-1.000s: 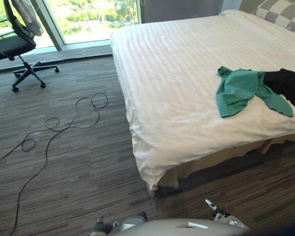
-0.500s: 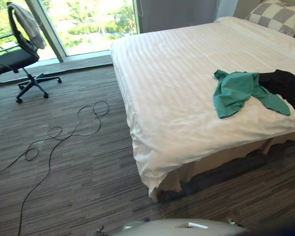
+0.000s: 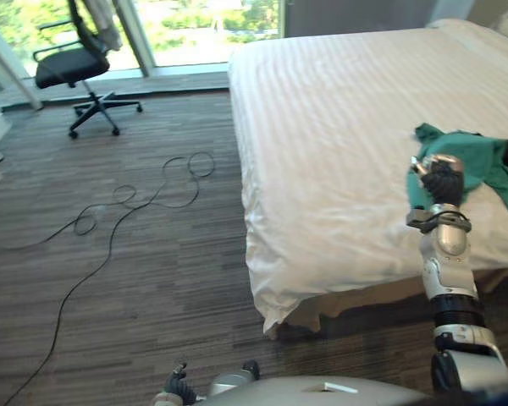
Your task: Tidy the bed and pick cloth on bed and put in laundry
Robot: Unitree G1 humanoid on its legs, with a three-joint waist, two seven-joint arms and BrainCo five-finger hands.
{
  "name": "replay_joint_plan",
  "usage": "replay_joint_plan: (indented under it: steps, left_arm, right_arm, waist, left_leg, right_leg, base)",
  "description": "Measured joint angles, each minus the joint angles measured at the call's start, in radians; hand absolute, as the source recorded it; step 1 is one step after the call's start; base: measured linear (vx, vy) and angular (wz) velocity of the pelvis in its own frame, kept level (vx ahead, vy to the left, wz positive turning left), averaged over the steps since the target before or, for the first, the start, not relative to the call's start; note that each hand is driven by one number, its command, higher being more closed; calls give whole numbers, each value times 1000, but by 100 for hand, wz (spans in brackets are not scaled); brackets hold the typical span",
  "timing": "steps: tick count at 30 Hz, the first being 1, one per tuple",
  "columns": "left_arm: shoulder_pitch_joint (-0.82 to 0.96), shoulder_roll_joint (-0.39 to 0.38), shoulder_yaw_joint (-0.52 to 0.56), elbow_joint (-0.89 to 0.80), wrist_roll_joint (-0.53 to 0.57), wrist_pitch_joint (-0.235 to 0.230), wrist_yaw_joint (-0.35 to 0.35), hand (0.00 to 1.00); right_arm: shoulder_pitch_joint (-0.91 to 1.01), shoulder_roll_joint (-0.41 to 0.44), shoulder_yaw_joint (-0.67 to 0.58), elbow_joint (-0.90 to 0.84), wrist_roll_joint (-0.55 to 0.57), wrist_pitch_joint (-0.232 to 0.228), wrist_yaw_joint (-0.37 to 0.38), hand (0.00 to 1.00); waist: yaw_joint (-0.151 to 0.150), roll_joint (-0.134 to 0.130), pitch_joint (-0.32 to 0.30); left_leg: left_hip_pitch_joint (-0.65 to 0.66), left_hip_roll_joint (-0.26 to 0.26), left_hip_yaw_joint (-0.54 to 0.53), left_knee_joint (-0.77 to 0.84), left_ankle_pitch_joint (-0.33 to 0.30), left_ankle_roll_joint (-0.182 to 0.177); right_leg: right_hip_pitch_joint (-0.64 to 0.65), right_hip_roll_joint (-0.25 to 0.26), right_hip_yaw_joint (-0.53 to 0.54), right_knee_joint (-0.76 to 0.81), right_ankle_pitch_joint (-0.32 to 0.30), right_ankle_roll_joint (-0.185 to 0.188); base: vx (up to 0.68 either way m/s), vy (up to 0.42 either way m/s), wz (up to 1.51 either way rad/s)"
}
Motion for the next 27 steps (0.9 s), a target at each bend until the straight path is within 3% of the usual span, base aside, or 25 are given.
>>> replay_joint_plan:
  steps: [4,7,8,10,13,15,16,18,21,23,27]
  left_arm:
    - [37,-36,43,20,-18,-82,0,0]
    - [33,-33,57,35,-19,-119,-1,0]
    - [25,-32,61,39,-19,-126,-1,0]
    - [-33,-16,70,41,-32,-138,-7,0]
    - [-66,15,72,-26,-50,-175,-56,0]
    - [-87,6,71,-40,-57,-190,-69,0]
    - [-110,-8,71,-44,-60,-181,-72,0]
    - [-123,-7,71,-82,-60,-155,-82,0]
    - [-178,5,64,-132,-73,-78,-139,0]
    - [-224,11,56,-130,-92,-17,-186,0]
    - [-281,31,29,-105,-164,37,-239,0]
  right_arm:
    - [4,11,92,-17,68,18,239,100]
    - [-18,14,219,-11,70,71,291,100]
    - [-33,15,246,-1,69,85,292,100]
    - [-150,32,324,67,68,140,252,100]
    - [-369,65,324,196,70,154,173,100]
    - [-468,64,301,290,70,154,132,100]
    - [-507,66,297,343,69,158,105,100]
    - [-531,89,298,358,68,172,83,100]
    - [-634,134,299,419,60,195,40,100]
    - [-716,129,291,480,51,211,10,100]
    - [-750,98,242,509,50,228,-36,100]
  waist:
    - [4,-19,12]
    - [12,-29,17]
    - [20,-41,24]
    - [65,-61,45]
    - [112,-86,146]
    - [149,-80,208]
    - [167,-65,252]
    - [168,-54,273]
    - [167,-22,295]
    - [171,10,309]
    - [172,39,318]
  left_leg:
    - [-4,-15,-31,-2,13,20]
    - [-19,-15,-59,-2,21,30]
    - [-28,-9,-74,-2,23,30]
    - [-109,9,-98,-2,45,29]
    - [-210,48,-101,-1,88,26]
    - [-255,59,-117,1,128,22]
    - [-271,57,-135,5,151,21]
    - [-293,52,-145,5,160,19]
    - [-359,50,-138,5,166,17]
    - [-420,50,-121,5,174,21]
    - [-514,51,-121,5,203,22]
  right_leg:
    - [5,-9,-20,11,-28,3]
    - [-2,-7,-49,40,-50,4]
    - [-6,-4,-54,42,-51,2]
    - [-70,17,-82,51,-53,-11]
    - [-152,48,-121,62,-45,-42]
    - [-193,55,-144,83,-27,-56]
    - [-205,48,-145,105,-29,-59]
    - [-227,41,-142,124,-33,-58]
    - [-323,21,-128,186,-43,-61]
    - [-411,13,-108,232,-51,-60]
    - [-543,-8,-93,317,-70,-70]
  base:
    - [-75,-15,13]
    - [-122,-32,25]
    - [-152,-60,39]
    - [-125,-64,52]
    - [-138,-62,48]
    - [-78,-56,56]
    - [-5,-5,42]
    - [-10,11,30]
    - [-61,26,-6]
    - [-81,11,-14]
    - [-30,-19,0]
